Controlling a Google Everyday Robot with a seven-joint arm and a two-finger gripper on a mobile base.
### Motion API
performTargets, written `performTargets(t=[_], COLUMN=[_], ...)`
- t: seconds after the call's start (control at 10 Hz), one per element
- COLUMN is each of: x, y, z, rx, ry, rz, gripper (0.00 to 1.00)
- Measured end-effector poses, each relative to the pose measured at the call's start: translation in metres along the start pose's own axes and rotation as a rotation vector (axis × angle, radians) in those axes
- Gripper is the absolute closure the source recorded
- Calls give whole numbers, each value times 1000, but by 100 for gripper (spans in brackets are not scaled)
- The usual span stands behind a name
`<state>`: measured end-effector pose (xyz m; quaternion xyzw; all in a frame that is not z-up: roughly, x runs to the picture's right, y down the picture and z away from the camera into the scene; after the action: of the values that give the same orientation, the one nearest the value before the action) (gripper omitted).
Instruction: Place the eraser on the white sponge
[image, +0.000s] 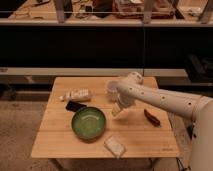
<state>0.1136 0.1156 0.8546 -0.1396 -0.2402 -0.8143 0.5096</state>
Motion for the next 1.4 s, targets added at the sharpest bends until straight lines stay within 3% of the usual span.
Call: performTargets(t=[0.3,0.5,0.6,0.9,1.4], x=[3,46,78,126,128], y=[0,-1,-9,-29,-30], z=[-1,-15,-30,-53,-53], rx=[3,40,70,140,145], ry=[7,133,224,371,379], rz=[1,15,4,-33,-34], gripper=[20,20,20,20,20])
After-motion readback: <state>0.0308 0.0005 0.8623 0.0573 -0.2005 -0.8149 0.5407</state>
